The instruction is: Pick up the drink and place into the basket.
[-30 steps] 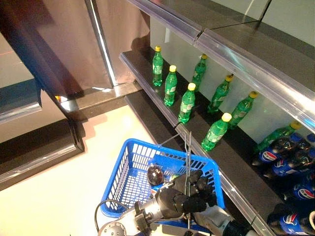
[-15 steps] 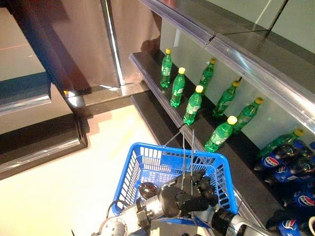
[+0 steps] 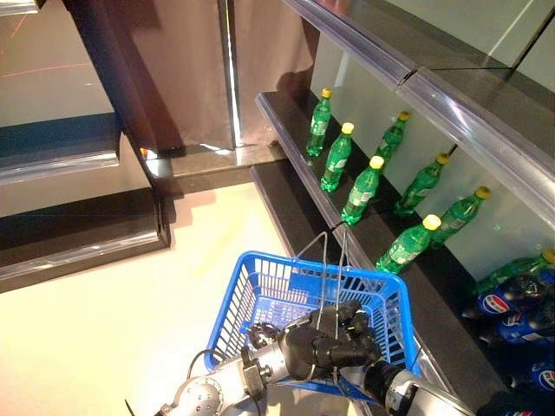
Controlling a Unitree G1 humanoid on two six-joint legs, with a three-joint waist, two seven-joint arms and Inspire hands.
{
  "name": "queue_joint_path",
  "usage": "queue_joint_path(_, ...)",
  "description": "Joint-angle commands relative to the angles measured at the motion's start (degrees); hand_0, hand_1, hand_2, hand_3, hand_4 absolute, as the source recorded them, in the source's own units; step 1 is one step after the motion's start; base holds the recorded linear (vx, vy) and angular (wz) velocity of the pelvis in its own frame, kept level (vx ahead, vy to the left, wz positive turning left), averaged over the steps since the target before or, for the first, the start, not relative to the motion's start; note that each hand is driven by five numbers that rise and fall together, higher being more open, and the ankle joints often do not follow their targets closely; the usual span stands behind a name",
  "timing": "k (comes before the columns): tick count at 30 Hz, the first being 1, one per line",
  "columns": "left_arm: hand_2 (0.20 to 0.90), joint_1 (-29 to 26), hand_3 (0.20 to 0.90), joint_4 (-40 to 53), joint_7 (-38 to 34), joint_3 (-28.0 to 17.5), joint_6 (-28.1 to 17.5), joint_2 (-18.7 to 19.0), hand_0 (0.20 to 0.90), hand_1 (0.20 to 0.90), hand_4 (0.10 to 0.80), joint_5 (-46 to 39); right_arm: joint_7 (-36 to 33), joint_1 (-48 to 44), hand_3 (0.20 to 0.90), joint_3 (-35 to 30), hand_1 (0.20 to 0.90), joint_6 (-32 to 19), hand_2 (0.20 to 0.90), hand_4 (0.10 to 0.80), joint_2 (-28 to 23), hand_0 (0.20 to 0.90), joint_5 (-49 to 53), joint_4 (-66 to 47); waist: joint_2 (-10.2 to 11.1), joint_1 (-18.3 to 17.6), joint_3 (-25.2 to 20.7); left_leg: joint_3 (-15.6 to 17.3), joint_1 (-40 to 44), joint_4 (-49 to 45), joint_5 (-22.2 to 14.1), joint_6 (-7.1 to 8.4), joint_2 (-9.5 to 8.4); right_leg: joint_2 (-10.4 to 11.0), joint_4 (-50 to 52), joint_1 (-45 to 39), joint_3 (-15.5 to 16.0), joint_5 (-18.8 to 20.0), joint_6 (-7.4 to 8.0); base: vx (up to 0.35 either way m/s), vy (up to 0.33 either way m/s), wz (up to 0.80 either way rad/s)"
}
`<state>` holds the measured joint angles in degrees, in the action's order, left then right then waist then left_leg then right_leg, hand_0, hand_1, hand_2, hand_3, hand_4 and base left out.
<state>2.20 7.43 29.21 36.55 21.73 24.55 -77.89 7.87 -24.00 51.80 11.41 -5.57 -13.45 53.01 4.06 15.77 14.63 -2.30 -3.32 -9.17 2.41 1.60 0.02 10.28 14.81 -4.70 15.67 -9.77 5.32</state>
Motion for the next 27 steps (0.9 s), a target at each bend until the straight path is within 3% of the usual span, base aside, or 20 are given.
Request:
queue_joint_path(1, 0.300, -6.6, 0.200, 20.0, 9.4, 5.5, -0.2, -15.8, 0.300, 0.300, 0.100, -9.4, -3.4, -3.9, 0.900, 2.2, 0.900, -1.4, 0.900, 0.800, 3.5, 0.900, 1.7, 4.0, 0.4, 1.4, -1.0, -3.3, -3.0, -11.5, -5.7, 3.63, 4.22, 4.7, -4.4, 1.1, -0.2, 13.3, 4.24, 0.000, 0.000, 0.00)
queue_joint_path(5, 0.300, -5.1, 0.200, 20.0, 10.6, 5.1, -0.1, -15.5, 0.300, 0.300, 0.100, -8.3, -7.7, -2.8, 0.900, 0.0, 0.900, -3.2, 0.900, 0.800, 2.8, 0.900, 6.2, 2.8, 0.5, 1.0, -1.6, -2.8, -1.4, -9.9, -5.0, 3.63, 4.55, 4.4, -5.3, 0.2, -0.6, 13.4, 4.64, 0.000, 0.000, 0.00)
queue_joint_path(11, 0.300, -4.7, 0.200, 20.2, 10.3, 3.2, -3.6, -14.0, 0.300, 0.300, 0.100, -6.6, -14.7, -1.3, 0.900, -3.6, 0.900, -2.6, 0.900, 0.800, -0.6, 0.900, 10.6, -6.8, 0.9, -0.5, -2.8, -1.2, 0.5, -7.2, -4.1, 3.63, 5.27, 4.1, -6.2, -0.1, -1.3, 13.7, 5.31, -0.020, 0.003, -0.01)
queue_joint_path(17, 0.300, -2.5, 0.200, 20.3, 8.0, -5.7, -10.4, -11.0, 0.300, 0.300, 0.100, -4.0, -18.3, 6.1, 0.900, -9.0, 0.900, 2.0, 0.900, 0.800, -9.9, 0.900, 8.8, -29.2, 0.5, -3.8, -4.2, 1.6, 3.2, -3.1, -2.7, 3.73, 6.20, 4.1, -7.5, -0.3, -2.6, 13.9, 5.23, -0.079, 0.064, -0.13)
queue_joint_path(21, 0.300, -1.2, 0.200, 18.9, 7.2, -13.6, -16.8, -8.3, 0.300, 0.300, 0.100, -3.2, -13.8, 12.7, 0.900, -15.0, 0.900, 3.9, 0.900, 0.800, -17.1, 0.900, 4.6, -44.2, -0.2, -5.9, -5.1, 3.1, 4.7, -0.9, -1.8, 3.69, 6.59, 4.0, -8.1, -0.3, -3.8, 13.6, 4.73, -0.088, 0.090, -0.28)
queue_joint_path(22, 0.300, -0.9, 0.200, 17.8, 7.0, -17.4, -18.3, -7.7, 0.300, 0.300, 0.100, -4.3, -12.1, 15.4, 0.900, -18.0, 0.900, 3.7, 0.900, 0.800, -19.6, 0.900, 3.7, -49.4, -0.4, -6.7, -5.6, 3.6, 5.3, 0.0, -1.6, 3.72, 6.76, 3.9, -8.3, -0.4, -4.2, 13.3, 4.42, -0.063, 0.058, -0.21)
queue_joint_path(27, 0.300, 0.2, 0.200, 15.7, 7.3, -23.5, -20.0, -7.9, 0.300, 0.300, 0.100, -4.0, -8.9, 18.7, 0.900, -23.8, 0.900, 2.2, 0.900, 0.800, -21.8, 0.900, 1.0, -55.7, -1.0, -8.1, -6.5, 4.1, 6.7, 2.0, -1.1, 3.91, 7.16, 3.3, -8.7, -0.9, -5.0, 12.6, 3.49, -0.051, 0.042, -0.17)
